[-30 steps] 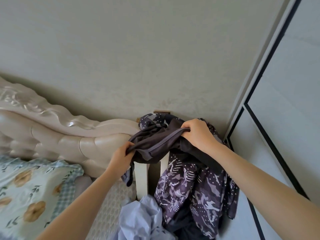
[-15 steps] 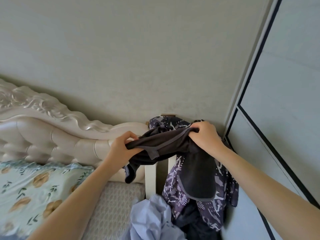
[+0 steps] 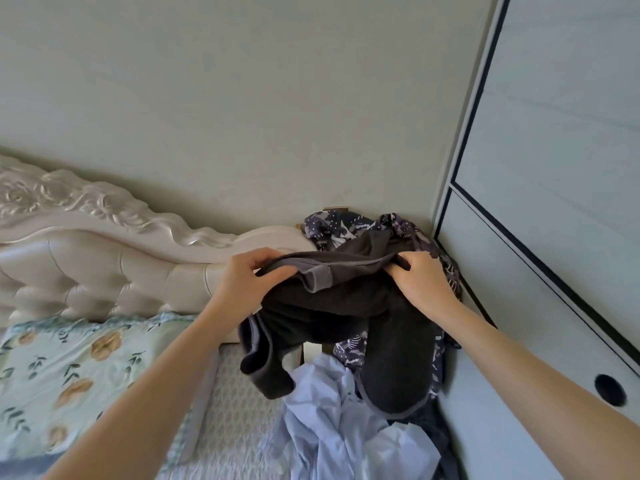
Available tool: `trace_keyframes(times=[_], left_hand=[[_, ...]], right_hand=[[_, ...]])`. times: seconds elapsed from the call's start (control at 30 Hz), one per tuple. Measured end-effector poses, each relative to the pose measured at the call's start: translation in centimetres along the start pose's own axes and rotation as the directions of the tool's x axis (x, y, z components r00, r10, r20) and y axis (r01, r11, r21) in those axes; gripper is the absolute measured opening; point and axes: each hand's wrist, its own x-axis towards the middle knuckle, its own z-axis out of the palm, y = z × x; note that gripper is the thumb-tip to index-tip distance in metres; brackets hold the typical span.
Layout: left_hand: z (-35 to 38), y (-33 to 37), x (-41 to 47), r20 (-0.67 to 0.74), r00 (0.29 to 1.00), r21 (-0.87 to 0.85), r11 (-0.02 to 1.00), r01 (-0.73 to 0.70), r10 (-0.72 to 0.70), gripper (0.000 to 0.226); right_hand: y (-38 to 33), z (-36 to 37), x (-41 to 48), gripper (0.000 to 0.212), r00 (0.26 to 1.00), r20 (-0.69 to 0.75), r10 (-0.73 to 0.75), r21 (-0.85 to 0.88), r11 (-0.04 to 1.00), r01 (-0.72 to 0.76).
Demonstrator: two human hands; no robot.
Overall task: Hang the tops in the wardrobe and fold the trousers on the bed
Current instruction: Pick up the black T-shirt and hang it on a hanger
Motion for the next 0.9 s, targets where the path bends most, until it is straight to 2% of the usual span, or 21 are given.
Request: trace_keyframes(times=[0.13, 0.2, 0.27, 0.33, 0.37, 0.47, 0.57, 0.67, 0.8, 0.9], left_hand=[[0.0, 1.1, -1.0, -0.041, 0.997, -0.181, 0.982, 0.052, -0.061, 0.014], [0.6, 1.6, -1.2, -0.013, 0.995, -0.241, 0.966, 0.094, -0.1, 0.014], [1.4, 2.1, -1.3, 0.004, 0.993, -0.287, 0.951, 0.118, -0.122, 0.019], [2.4, 2.3, -1.4, 0.031, 0.992, -0.285, 0.95, 0.128, -0.125, 0.021], [3.0, 2.4, -1.5, 0.05, 0.991, -0.275, 0.952, 0.132, -0.122, 0.021], [4.8, 2.4, -2.0, 0.133, 0.982, -0.246, 0.956, 0.161, -0.131, 0.018], [6.5, 2.3, -2.9, 0.235, 0.961, -0.174, 0.966, 0.192, -0.149, 0.013], [7.8, 2.6, -4.0, 0.348, 0.927, -0.173, 0.963, 0.209, -0.139, 0.012], [8.3, 3.2, -5.2, 0.436, 0.898, -0.142, 0.981, 0.13, -0.056, 0.014], [8.3, 2.9, -5.5, 0.471, 0.88, -0.146, 0.978, 0.149, -0.064, 0.014]], right_hand=[[0.2, -0.2, -3.4, 0.036, 0.999, 0.008, 0.036, -0.032, 0.999, -0.036], [0.0, -0.7, -4.6, 0.036, 0.999, 0.01, 0.037, -0.1, 0.994, -0.036], [-0.4, -1.1, -5.6, 0.027, 1.0, 0.031, 0.006, -0.15, 0.989, -0.002], [-0.9, -1.5, -6.8, 0.01, 0.998, 0.062, -0.013, -0.084, 0.996, 0.019], [-1.3, -1.7, -7.3, 0.01, 0.997, 0.072, -0.015, -0.033, 0.999, 0.018], [-2.8, -2.4, -8.6, 0.026, 0.996, 0.082, -0.035, 0.118, 0.993, 0.025], [-3.9, -2.8, -9.5, 0.033, 0.994, 0.101, -0.034, 0.216, 0.976, 0.011], [-4.0, -2.5, -10.1, 0.033, 0.989, 0.151, 0.01, 0.181, 0.983, -0.037], [-2.8, -1.7, -10.7, 0.02, 0.965, 0.253, 0.072, 0.058, 0.994, -0.089], [-1.3, -1.3, -11.5, 0.008, 0.966, 0.237, 0.107, -0.009, 0.994, -0.108]])
